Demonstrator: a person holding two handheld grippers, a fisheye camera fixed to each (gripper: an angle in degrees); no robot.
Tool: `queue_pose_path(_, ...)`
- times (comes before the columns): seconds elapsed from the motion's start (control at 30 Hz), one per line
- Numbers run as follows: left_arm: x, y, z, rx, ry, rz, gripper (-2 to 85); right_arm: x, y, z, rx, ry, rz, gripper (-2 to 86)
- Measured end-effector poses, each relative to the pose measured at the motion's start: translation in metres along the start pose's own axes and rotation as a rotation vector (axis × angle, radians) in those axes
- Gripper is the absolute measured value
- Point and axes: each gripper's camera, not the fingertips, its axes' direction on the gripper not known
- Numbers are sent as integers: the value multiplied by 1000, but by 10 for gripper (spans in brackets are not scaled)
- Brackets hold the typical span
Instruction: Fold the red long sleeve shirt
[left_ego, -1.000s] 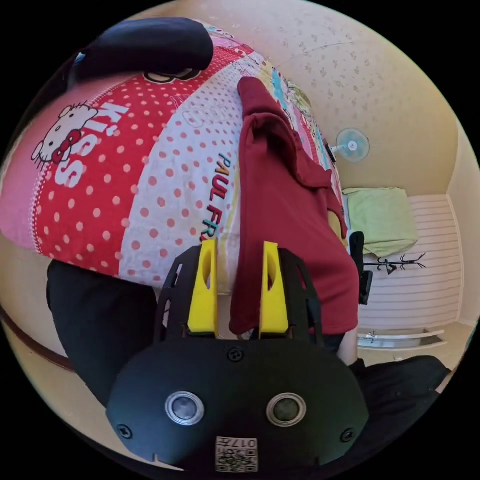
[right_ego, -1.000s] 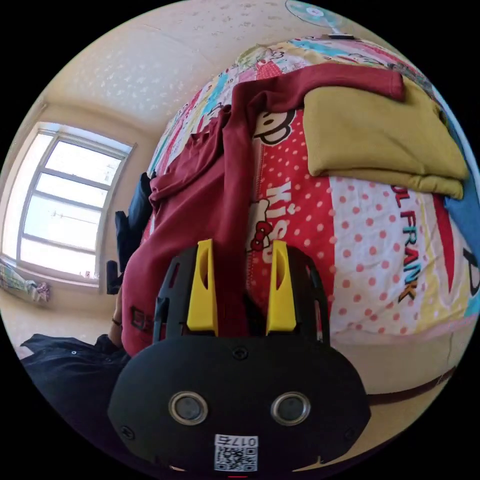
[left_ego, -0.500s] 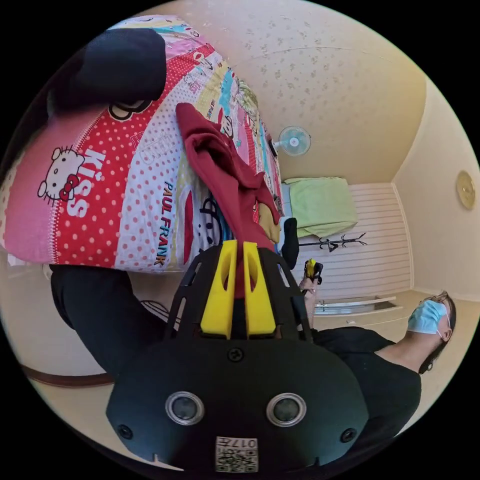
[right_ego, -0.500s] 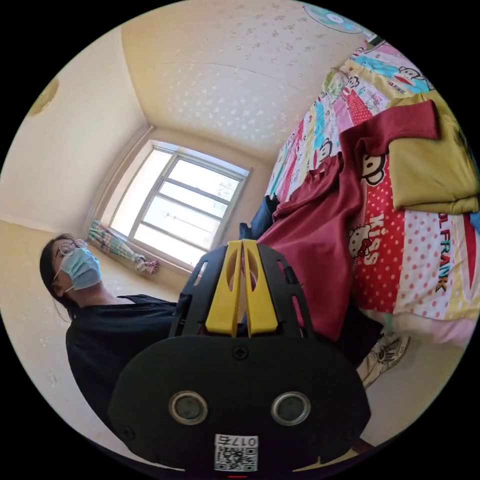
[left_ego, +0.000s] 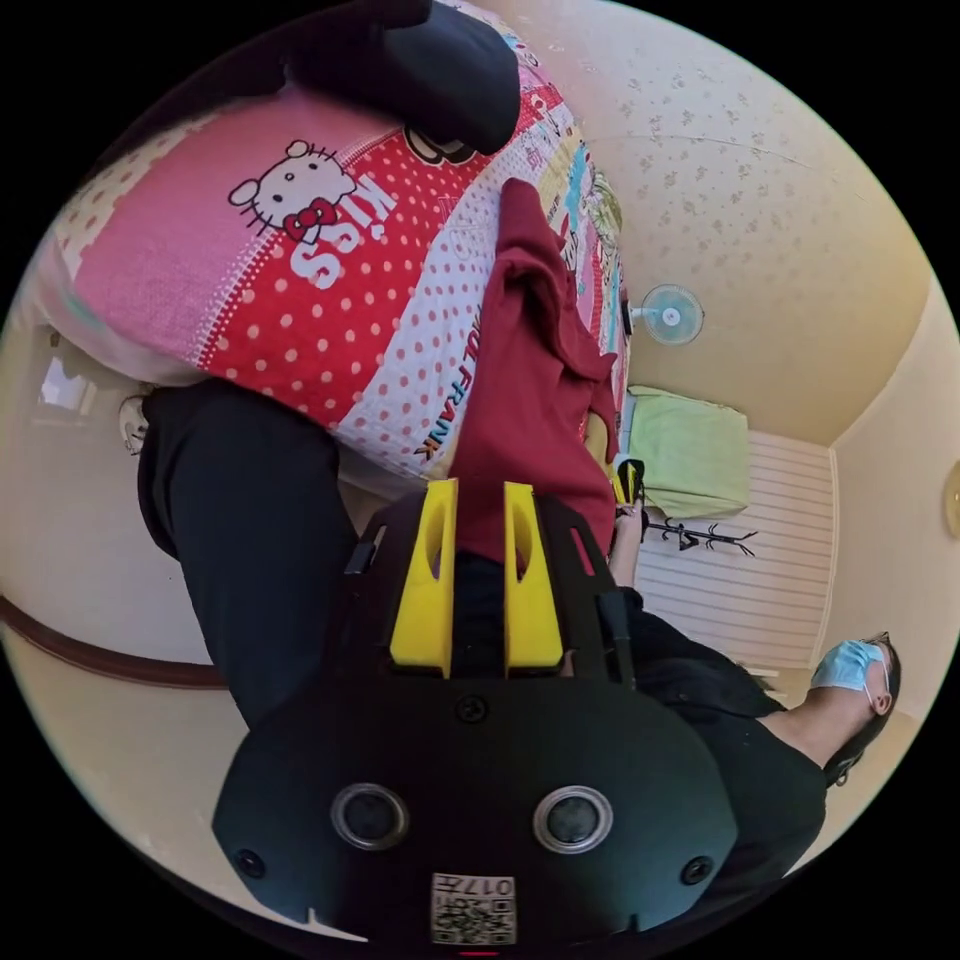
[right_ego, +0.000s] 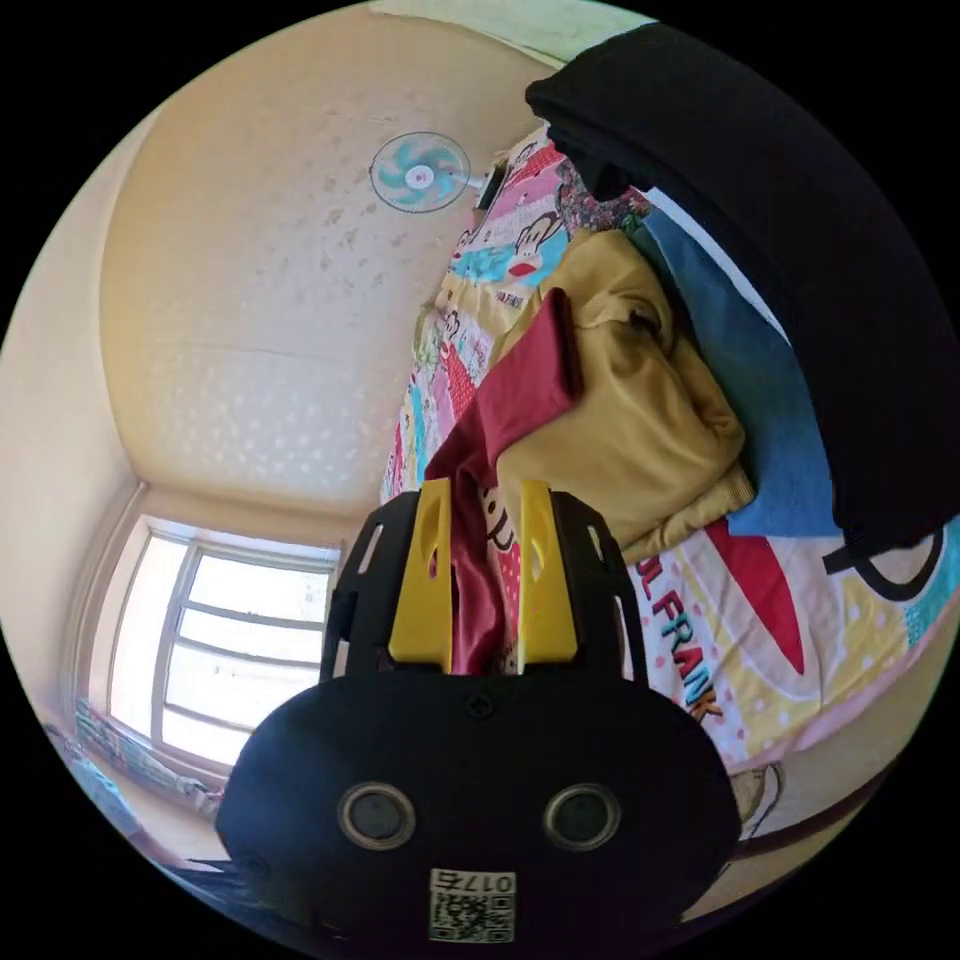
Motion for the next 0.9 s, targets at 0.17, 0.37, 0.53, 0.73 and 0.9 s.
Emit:
queue_pose_path(0.17,-7,7,-16,34,3,-38,79,26,2,9,176,20,168,110)
queue_pose_path(0.37,-15,6,-28,41,42,-61,78,-10,13,-11,304,-5,170,49)
queue_pose_path(0.53,-10,12,-43,44,54,-35,76,-107,2,-32,266,161,3,37)
queue_pose_path(0.73,-21,29,-70,103,124,-42,73,-157,12,-55,322,290,-96,33)
queue_pose_path(0.9,-23,45,-85,100,120,-31,70,-235,45,-85,548,177,-207,33)
